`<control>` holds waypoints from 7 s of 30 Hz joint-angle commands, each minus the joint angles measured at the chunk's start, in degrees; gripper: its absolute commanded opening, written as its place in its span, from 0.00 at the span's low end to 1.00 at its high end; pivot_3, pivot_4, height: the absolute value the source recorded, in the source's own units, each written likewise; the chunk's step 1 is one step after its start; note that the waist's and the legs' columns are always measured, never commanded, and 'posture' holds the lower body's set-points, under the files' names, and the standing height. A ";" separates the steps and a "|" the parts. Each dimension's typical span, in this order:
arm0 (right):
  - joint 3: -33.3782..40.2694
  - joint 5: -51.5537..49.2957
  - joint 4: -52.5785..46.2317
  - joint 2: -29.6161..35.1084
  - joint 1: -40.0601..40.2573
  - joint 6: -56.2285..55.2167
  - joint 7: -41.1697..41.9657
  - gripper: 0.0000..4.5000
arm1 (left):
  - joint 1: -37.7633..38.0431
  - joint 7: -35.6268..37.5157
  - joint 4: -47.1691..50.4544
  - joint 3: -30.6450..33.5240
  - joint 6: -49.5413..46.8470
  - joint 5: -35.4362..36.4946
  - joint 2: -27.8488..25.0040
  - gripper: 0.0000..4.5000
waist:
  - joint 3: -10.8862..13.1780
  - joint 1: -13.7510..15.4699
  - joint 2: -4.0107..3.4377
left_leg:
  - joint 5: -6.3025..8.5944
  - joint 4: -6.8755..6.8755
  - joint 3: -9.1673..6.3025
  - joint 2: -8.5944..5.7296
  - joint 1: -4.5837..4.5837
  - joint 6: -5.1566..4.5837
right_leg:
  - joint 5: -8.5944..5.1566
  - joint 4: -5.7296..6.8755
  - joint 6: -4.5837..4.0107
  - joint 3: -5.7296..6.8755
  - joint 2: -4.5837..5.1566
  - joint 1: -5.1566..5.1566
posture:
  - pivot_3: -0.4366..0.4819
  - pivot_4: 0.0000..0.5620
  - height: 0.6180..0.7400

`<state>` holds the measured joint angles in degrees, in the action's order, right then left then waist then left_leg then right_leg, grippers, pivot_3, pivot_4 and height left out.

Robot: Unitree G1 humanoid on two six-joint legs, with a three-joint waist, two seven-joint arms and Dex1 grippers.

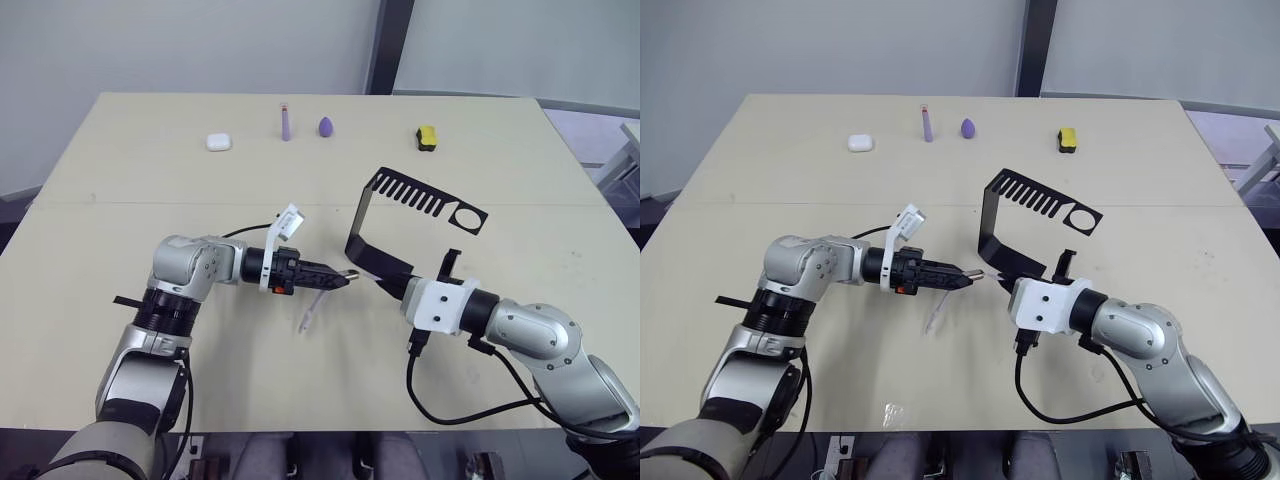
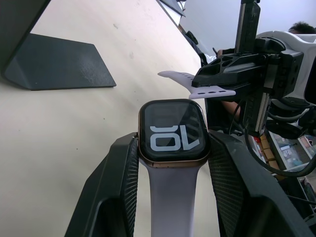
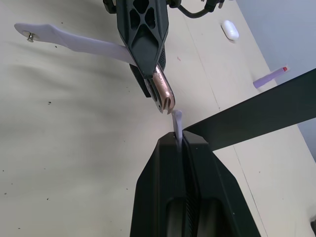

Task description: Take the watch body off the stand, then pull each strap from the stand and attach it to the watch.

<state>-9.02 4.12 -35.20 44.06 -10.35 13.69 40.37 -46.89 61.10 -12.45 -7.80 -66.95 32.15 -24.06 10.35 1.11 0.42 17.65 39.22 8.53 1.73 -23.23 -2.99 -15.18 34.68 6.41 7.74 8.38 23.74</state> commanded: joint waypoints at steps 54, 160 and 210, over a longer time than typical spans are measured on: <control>0.87 1.64 -0.31 -1.44 -1.85 0.05 0.79 0.00 | -0.86 -1.78 0.96 2.49 0.05 2.10 1.87 0.35 | 0.00 -0.07 0.00 | -0.04 0.00 0.00 -0.01 0.02 0.02 | 0.00 0.06 0.00 0.00 -0.02 0.00 | 0.48 0.27 1.00; -0.79 5.36 -1.12 -1.51 -4.30 1.48 1.80 0.00 | -0.60 -4.81 3.75 3.86 -1.79 4.35 6.07 0.35 | 0.00 -0.11 0.00 | -0.07 0.00 0.00 0.00 0.03 0.05 | 0.00 0.07 0.00 -0.01 -0.04 0.00 | 0.48 0.27 1.00; -1.13 6.10 -0.04 -2.37 -7.32 3.02 3.03 0.00 | -1.71 -5.00 3.71 3.74 -1.77 4.27 6.93 0.35 | 0.00 -0.33 0.00 | -0.07 0.00 0.00 0.00 0.03 0.07 | 0.00 0.07 0.00 -0.01 -0.05 0.00 | 0.48 0.27 1.00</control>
<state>-10.20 10.53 -33.81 42.28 -16.46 17.68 43.21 -47.00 55.32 -11.73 -3.25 -68.32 33.89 -18.52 10.35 0.78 0.42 17.57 39.22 8.53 1.74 -23.20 -2.92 -15.19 34.76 6.41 7.73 8.33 23.74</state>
